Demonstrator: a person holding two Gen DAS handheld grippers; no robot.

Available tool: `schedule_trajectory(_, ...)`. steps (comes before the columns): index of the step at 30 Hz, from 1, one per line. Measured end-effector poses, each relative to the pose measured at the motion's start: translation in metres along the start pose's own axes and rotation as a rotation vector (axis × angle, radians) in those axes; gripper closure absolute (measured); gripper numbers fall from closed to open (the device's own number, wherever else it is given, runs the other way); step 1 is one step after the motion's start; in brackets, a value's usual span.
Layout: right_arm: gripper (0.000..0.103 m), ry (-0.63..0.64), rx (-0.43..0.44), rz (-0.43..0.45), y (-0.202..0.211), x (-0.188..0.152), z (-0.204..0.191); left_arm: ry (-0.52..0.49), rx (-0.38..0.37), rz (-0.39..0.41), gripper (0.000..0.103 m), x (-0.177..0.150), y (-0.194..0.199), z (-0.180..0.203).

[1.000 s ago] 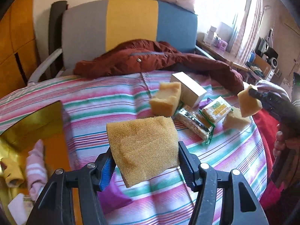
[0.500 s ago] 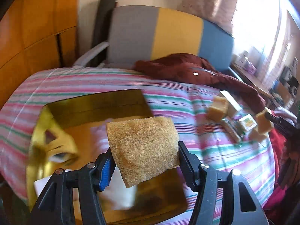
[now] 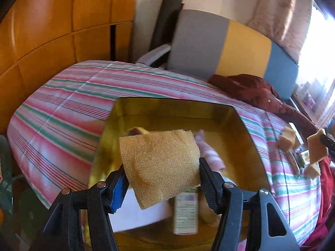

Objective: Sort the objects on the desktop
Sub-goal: 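Carry both sponges over the gold tray and open both tools to drop them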

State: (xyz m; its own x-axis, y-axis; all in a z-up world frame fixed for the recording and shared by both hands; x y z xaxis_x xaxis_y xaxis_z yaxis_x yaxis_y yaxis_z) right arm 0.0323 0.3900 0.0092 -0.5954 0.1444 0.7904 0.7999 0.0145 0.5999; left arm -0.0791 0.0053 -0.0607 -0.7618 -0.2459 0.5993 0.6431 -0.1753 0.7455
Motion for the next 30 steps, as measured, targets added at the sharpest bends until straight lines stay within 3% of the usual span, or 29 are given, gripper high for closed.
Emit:
schedule_trajectory(8, 0.066, 0.090, 0.219, -0.056, -0.041, 0.016, -0.116, 0.015, 0.039, -0.008, 0.036, 0.008, -0.015, -0.020)
schedule_trajectory(11, 0.066, 0.064, 0.281, -0.082, -0.060, 0.017, -0.143, 0.013, 0.052, -0.014, 0.035, 0.008, -0.020, -0.023)
schedule_trajectory(21, 0.063, -0.023, 0.392, -0.119, -0.111, 0.045, -0.199, 0.077, -0.019, -0.017, 0.034, 0.026, -0.033, -0.031)
schedule_trajectory(23, 0.055, -0.047, 0.434, -0.118, -0.117, 0.051, -0.206, 0.105, -0.036, -0.023, 0.029, 0.030, -0.036, -0.032)
schedule_trajectory(25, 0.032, -0.060, 0.431, -0.116, -0.120, 0.053, -0.210, 0.121, -0.043, -0.037, 0.026, 0.032, -0.038, -0.034)
schedule_trajectory(27, 0.031, -0.070, 0.444, -0.116, -0.120, 0.054, -0.213, 0.141, -0.051, -0.042, 0.020, 0.032, -0.037, -0.037)
schedule_trajectory(30, 0.031, -0.050, 0.432, -0.118, -0.117, 0.051, -0.214, 0.146, -0.036, -0.040, 0.020, 0.029, -0.034, -0.042)
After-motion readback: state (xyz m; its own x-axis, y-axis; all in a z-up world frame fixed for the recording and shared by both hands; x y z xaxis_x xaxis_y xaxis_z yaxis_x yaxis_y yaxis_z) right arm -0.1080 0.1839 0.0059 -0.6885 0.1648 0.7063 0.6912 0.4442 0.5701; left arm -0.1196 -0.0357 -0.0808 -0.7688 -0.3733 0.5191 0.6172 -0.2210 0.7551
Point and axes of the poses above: each gripper's, at about its wrist camera, not at the fingertips, and y roughly against the way its jaws point, z to its right, x to its top, the point moved 2 cm from there along -y, roughly the way its jaws point, and after that the axes turned 14 degrees about y, right-handed, at the moved point
